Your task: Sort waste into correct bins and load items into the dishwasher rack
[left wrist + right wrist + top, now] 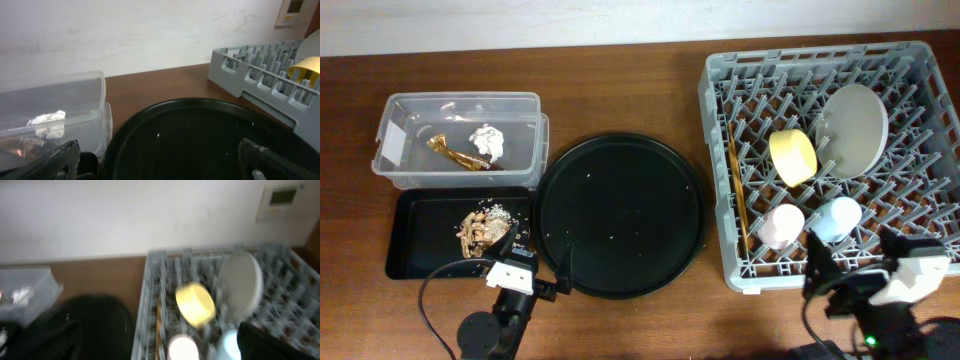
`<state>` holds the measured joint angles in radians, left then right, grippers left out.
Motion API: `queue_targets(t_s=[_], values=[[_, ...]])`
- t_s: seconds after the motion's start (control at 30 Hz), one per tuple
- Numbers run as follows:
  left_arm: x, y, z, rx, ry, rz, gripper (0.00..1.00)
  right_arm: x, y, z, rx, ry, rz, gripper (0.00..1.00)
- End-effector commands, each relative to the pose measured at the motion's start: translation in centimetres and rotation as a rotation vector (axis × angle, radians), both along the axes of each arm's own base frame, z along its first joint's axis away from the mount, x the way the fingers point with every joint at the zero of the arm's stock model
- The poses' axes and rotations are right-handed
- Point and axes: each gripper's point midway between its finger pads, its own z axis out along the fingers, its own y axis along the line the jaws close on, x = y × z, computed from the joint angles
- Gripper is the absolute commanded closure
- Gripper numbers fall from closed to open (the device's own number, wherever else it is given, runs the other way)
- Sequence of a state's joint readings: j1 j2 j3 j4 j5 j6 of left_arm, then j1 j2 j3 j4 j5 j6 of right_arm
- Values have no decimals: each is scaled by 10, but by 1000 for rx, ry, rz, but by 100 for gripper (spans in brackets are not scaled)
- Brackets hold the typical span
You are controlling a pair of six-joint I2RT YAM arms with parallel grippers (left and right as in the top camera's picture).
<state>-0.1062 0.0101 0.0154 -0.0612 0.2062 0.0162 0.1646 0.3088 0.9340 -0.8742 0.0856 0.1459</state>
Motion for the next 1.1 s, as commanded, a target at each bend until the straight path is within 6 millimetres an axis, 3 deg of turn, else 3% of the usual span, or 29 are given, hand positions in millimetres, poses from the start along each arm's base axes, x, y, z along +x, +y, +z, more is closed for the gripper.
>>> queue_targets(t_s=[0.0, 0.13, 0.23, 0.37, 0.47, 0.6, 1.07], values=[[-1, -2, -2, 14, -4, -13, 1, 19, 12, -59, 21, -50, 56, 1], [-1, -2, -2, 14, -4, -13, 1, 46, 21, -121, 36, -101, 90, 1], [-1, -2, -2, 14, -4, -13, 1, 60, 23, -138, 38, -143, 92, 1], [-1, -2, -2, 14, -4, -13, 1, 73, 31, -150, 50, -249, 132, 1], [-1, -2, -2, 14, -4, -13, 1, 73, 31, -141, 51, -281, 131, 1], [-1, -2, -2, 14, -4, -13, 1, 72, 30, -168, 45, -173, 126, 1], [-1, -2, -2, 14, -4, -13, 1, 72, 30, -168, 45, -172, 126, 1]])
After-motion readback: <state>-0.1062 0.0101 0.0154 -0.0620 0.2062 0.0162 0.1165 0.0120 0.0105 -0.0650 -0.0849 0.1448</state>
